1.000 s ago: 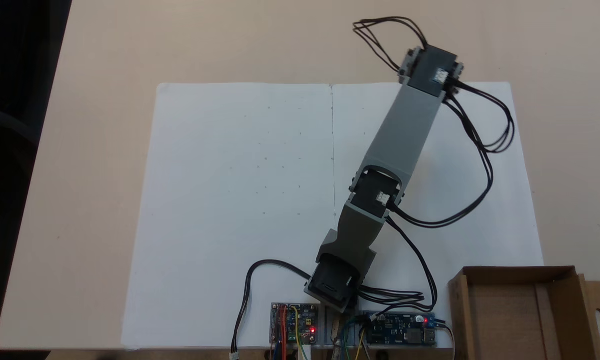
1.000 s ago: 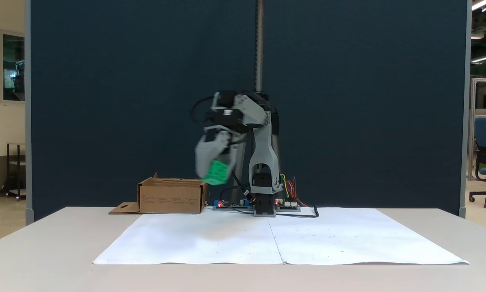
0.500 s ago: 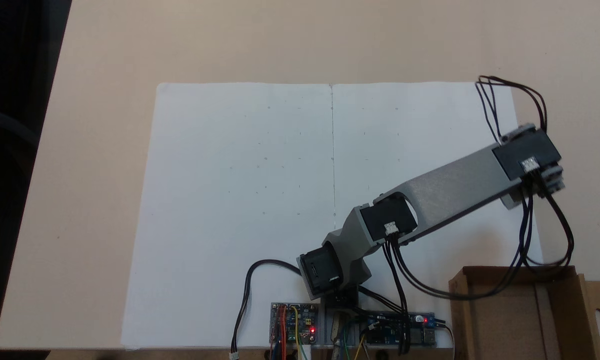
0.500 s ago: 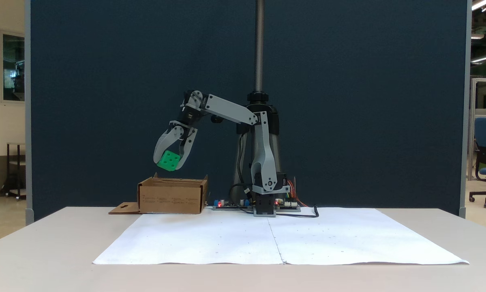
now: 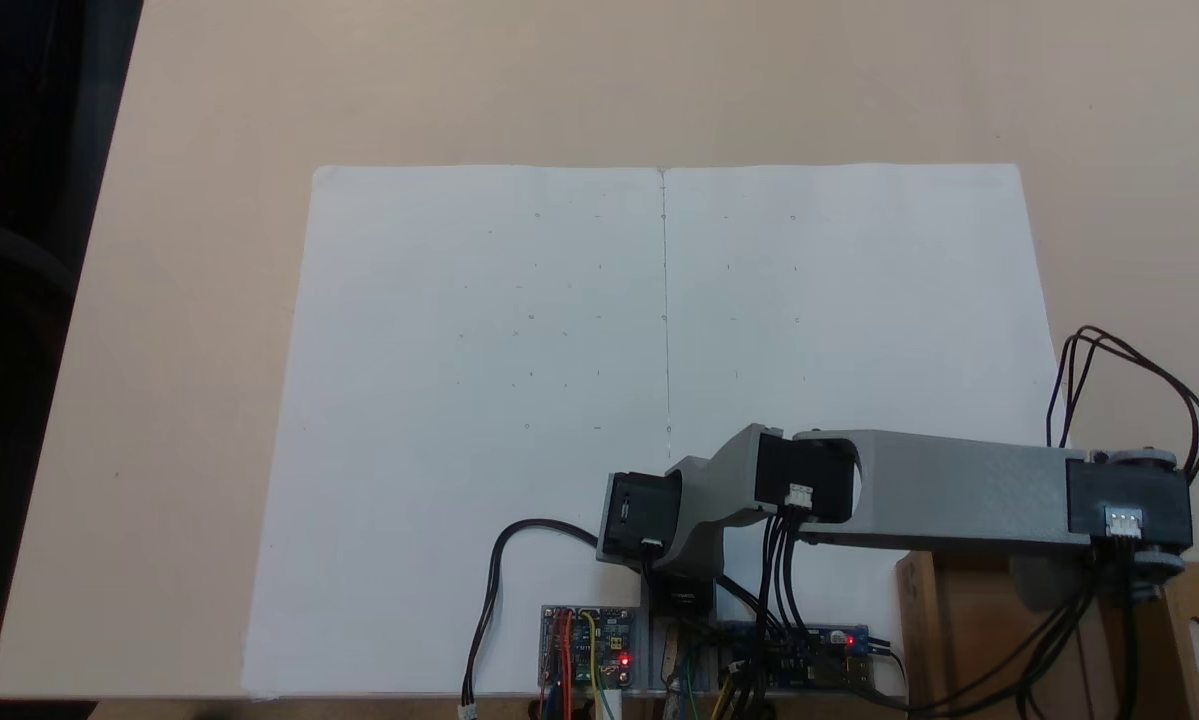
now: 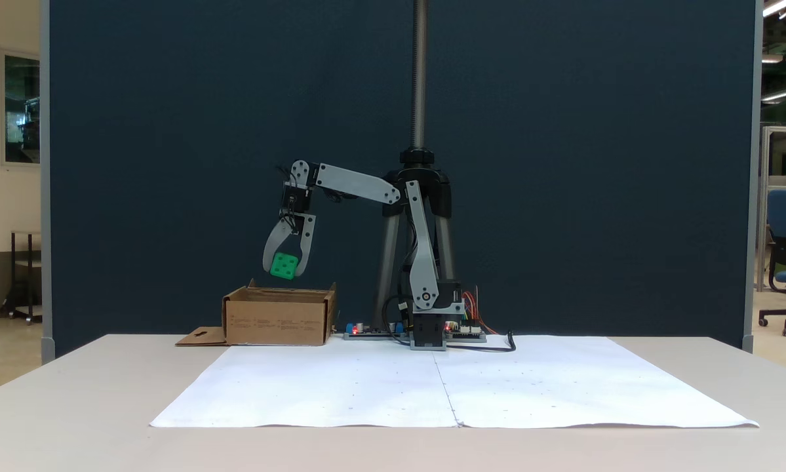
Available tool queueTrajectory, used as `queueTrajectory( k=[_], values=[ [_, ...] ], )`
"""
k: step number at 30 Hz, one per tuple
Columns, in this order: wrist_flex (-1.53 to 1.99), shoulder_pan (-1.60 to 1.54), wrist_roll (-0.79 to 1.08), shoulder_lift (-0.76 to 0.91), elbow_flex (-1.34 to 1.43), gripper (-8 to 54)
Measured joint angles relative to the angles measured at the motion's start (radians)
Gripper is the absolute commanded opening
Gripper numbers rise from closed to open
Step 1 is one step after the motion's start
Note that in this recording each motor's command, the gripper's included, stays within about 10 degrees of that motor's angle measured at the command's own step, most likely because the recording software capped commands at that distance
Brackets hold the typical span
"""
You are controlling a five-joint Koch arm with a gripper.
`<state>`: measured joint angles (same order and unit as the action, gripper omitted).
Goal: Grasp a green dice and put it in the bin.
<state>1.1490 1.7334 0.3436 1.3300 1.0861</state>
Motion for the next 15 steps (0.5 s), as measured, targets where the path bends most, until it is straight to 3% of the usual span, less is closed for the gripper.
queueTrajectory(
  k=[5,6,9,13,15],
  values=[
    [0.005,0.04,0.041,-0.049,0.002,12.2],
    [0.005,0.04,0.043,-0.057,0.0,14.9],
    [0.005,0.054,0.046,-0.064,0.002,33.0],
    [0.005,0.061,0.048,-0.086,0.002,47.3],
    [0.005,0.069,0.048,-0.083,-0.002,46.3]
  ],
)
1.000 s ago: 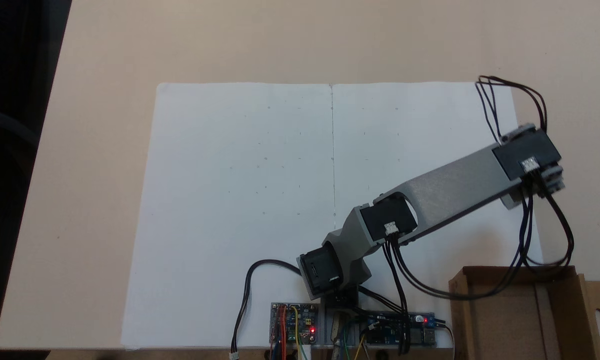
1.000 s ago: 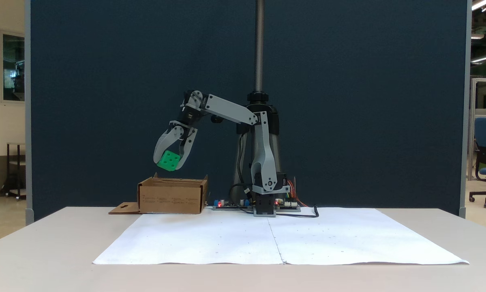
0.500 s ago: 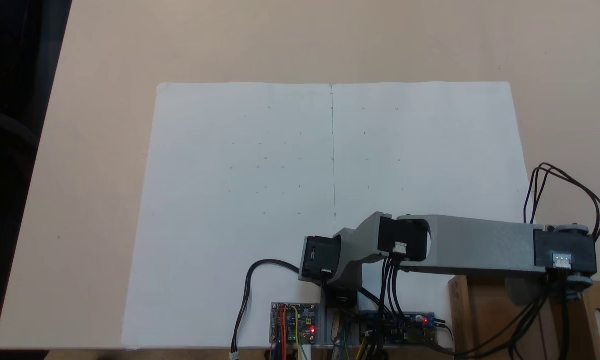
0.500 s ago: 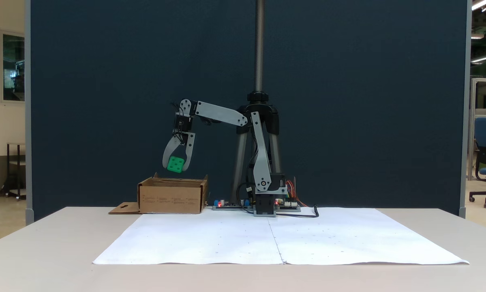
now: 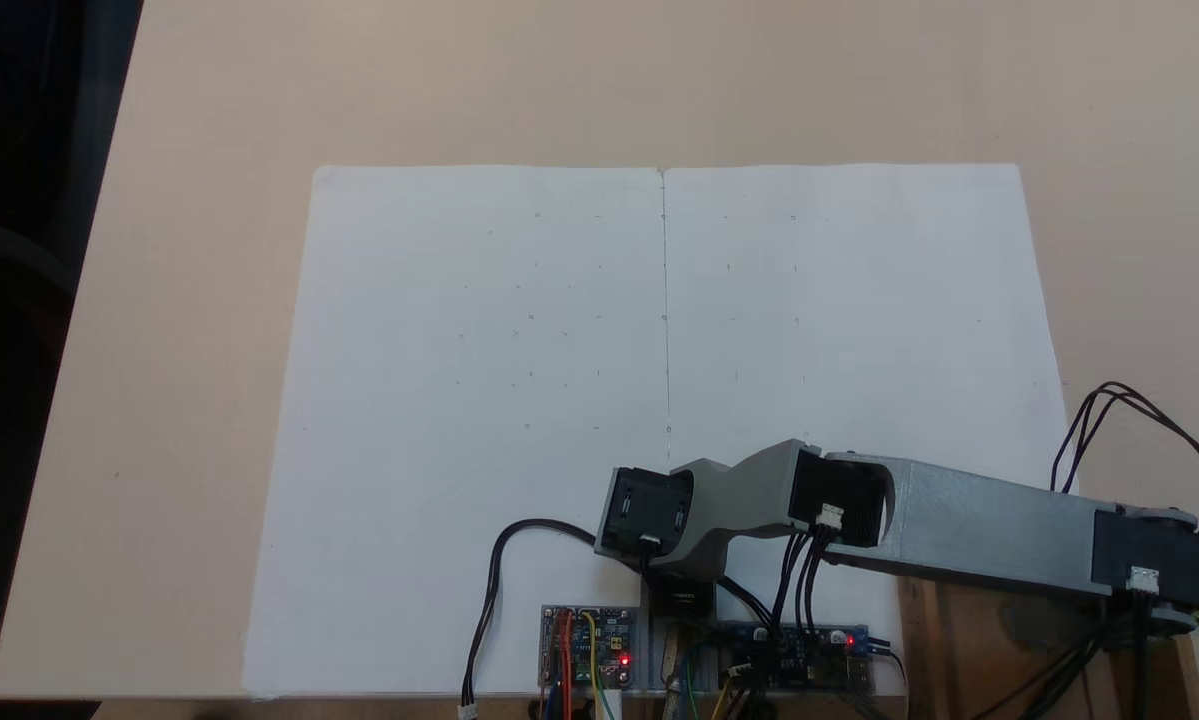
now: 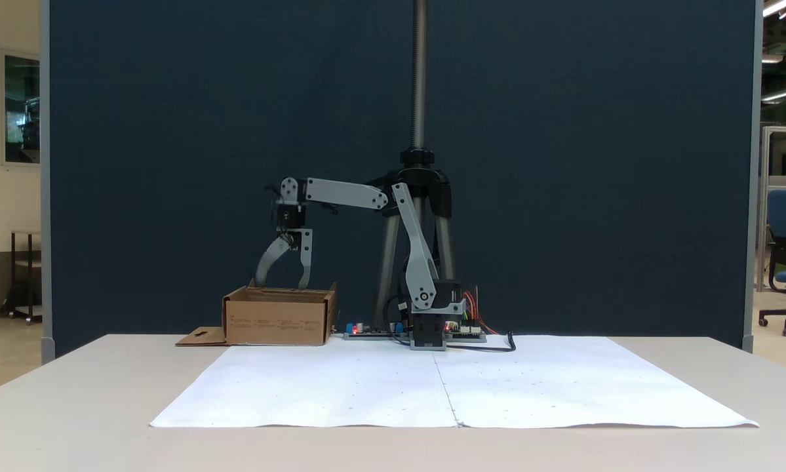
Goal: Grasp a green dice and put it in the bin.
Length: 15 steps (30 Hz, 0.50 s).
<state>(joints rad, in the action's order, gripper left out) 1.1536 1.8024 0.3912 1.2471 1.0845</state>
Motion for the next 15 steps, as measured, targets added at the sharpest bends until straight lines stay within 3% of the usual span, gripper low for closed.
queueTrajectory(
  k=[9,15],
  values=[
    [0.0,-0.025,0.0,0.012,0.002,45.6],
    [-0.026,-0.224,-0.066,0.186,0.002,44.0]
  ],
)
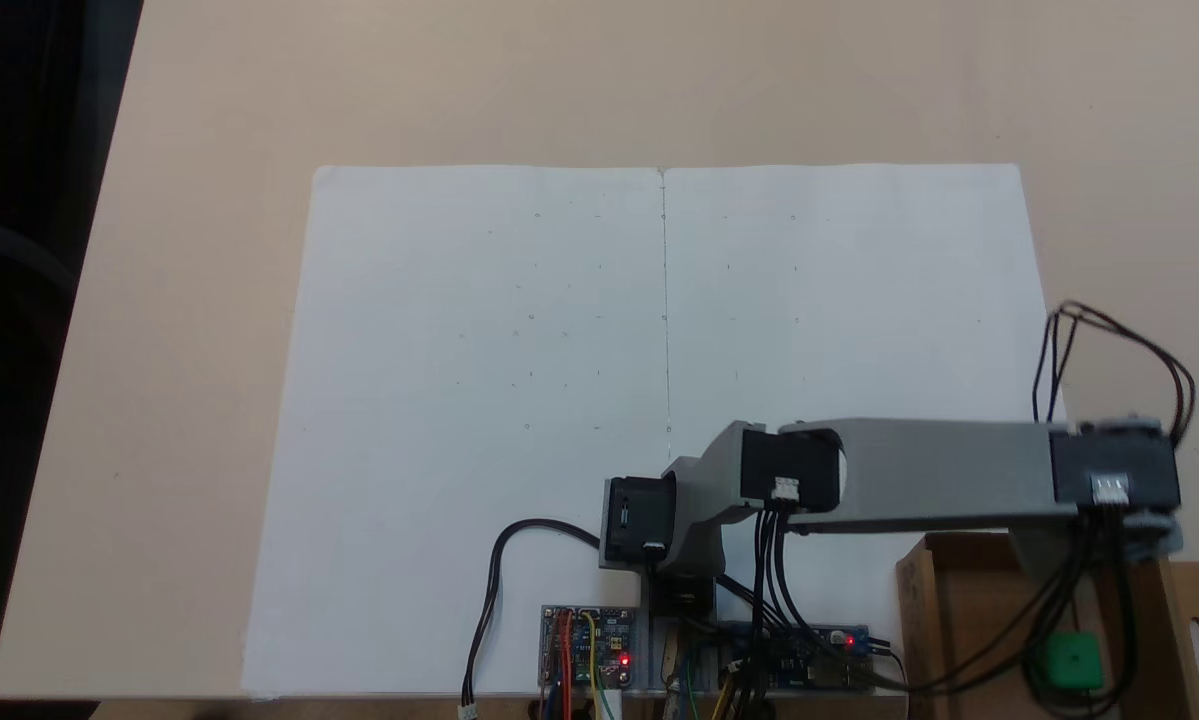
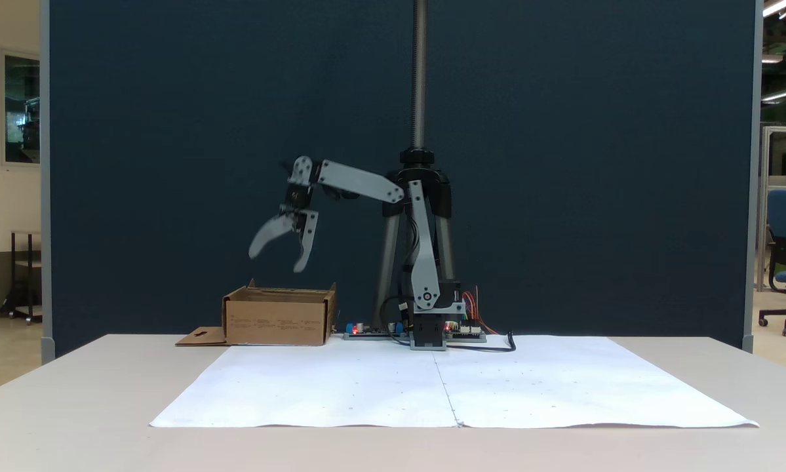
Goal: Grasp a green dice and put it in the bin.
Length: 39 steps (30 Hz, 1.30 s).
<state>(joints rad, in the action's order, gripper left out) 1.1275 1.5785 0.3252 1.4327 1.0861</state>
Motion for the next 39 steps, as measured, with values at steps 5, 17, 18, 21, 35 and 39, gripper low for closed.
queueTrajectory(
  k=[5,17,18,21,35,39],
  values=[
    [-0.144,-0.249,-0.201,0.126,0.0,43.2],
    [-0.158,-1.132,-0.422,0.216,0.0,43.9],
    [-0.164,-1.203,-0.436,0.216,0.0,44.1],
    [-0.173,-1.382,-0.477,0.213,0.0,44.6],
    [-0.489,-1.603,-0.494,0.497,0.687,46.1],
    [-0.641,-1.586,-0.494,0.624,0.954,46.7]
  ],
)
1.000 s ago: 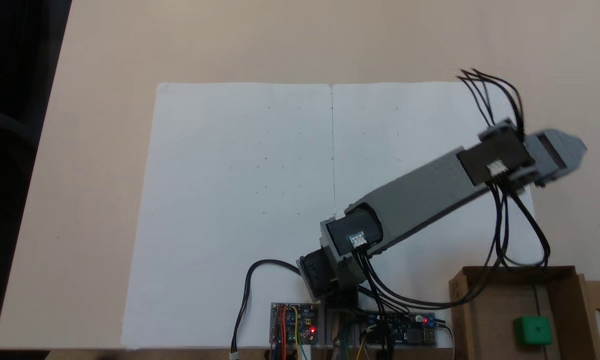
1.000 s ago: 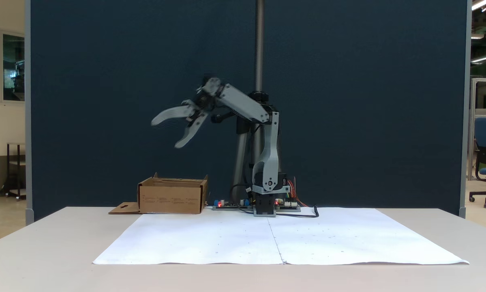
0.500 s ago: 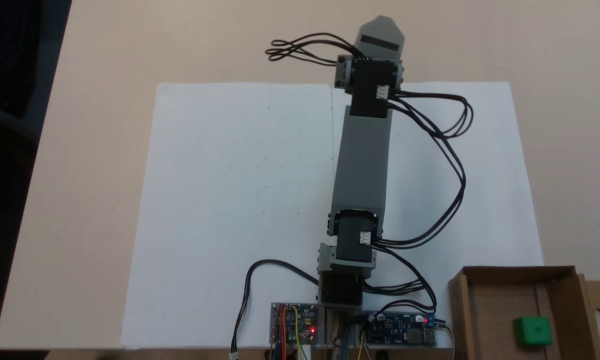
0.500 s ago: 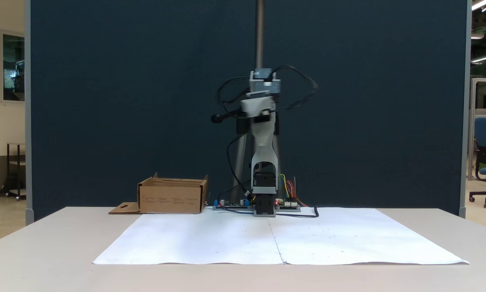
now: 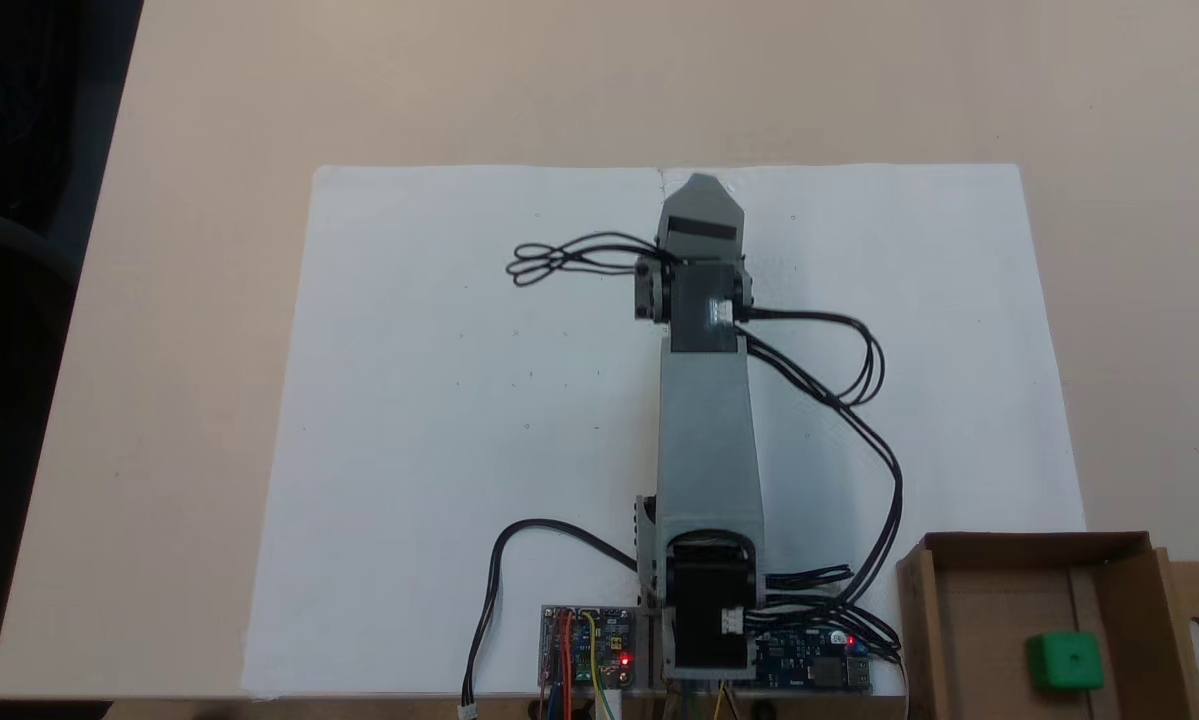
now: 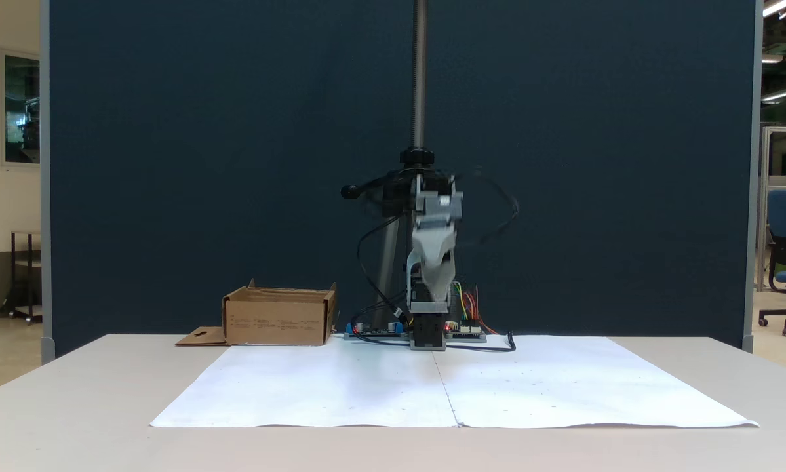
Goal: Grasp a green dice and put it in the bin.
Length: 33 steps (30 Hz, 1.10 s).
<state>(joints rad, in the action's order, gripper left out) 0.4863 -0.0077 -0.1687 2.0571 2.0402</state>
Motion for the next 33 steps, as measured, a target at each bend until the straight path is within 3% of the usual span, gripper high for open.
queueTrajectory(
  k=[9,19,33],
  values=[
    [-0.344,0.067,0.009,0.04,0.192,46.5],
    [-0.689,-0.032,0.201,0.146,0.618,43.9],
    [-1.164,0.031,0.212,0.19,0.989,44.1]
  ],
)
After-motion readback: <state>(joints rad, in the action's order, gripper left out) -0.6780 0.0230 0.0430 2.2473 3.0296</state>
